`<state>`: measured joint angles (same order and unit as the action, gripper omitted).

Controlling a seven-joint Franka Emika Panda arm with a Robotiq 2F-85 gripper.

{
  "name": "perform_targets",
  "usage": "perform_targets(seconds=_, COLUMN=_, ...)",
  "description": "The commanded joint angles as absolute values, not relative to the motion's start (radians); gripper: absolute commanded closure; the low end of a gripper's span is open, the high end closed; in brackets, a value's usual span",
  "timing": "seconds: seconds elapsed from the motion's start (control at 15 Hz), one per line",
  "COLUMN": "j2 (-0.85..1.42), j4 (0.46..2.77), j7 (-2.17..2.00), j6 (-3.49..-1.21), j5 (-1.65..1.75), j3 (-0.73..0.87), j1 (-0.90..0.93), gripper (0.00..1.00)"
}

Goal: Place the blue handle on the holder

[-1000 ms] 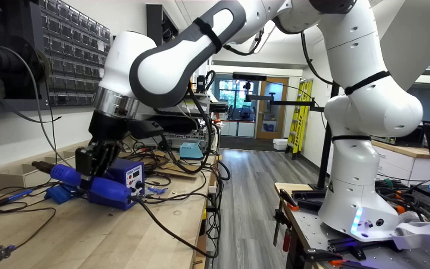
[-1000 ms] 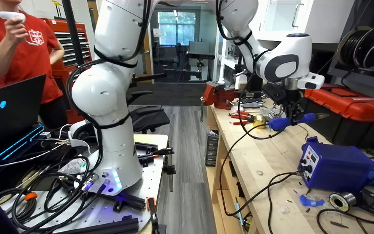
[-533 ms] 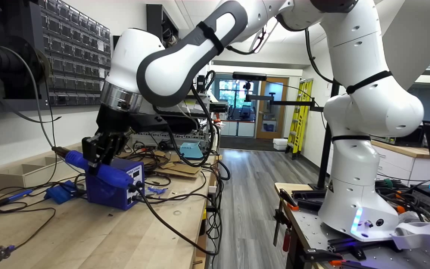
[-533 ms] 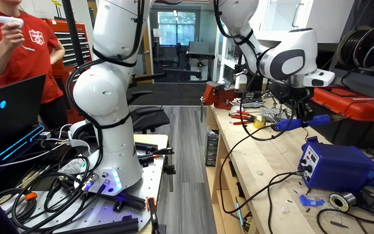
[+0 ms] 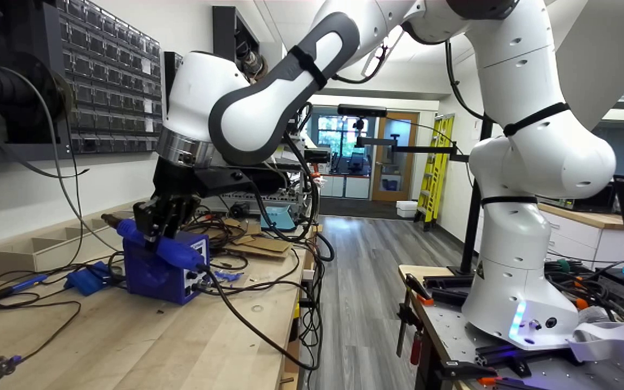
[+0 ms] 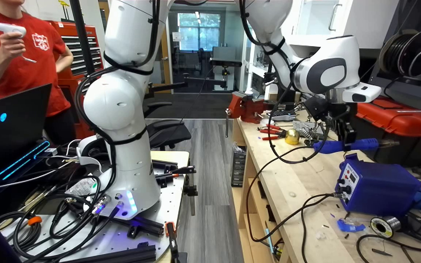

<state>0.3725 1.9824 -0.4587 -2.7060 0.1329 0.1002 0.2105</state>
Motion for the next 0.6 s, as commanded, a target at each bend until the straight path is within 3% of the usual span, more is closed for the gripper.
perform_targets(seconds=0.0, j2=0.323, j4=2.045, j7=-0.528, j6=-2.703, j5=0.172, j3=0.132, j1=0.237, gripper=0.87)
perform_targets(seconds=0.53, j2=0.336, j4=2.105, j7=-0.501, j6=-2.7, j5=0.145, j3=0.108, j1=0.226, gripper=0.87)
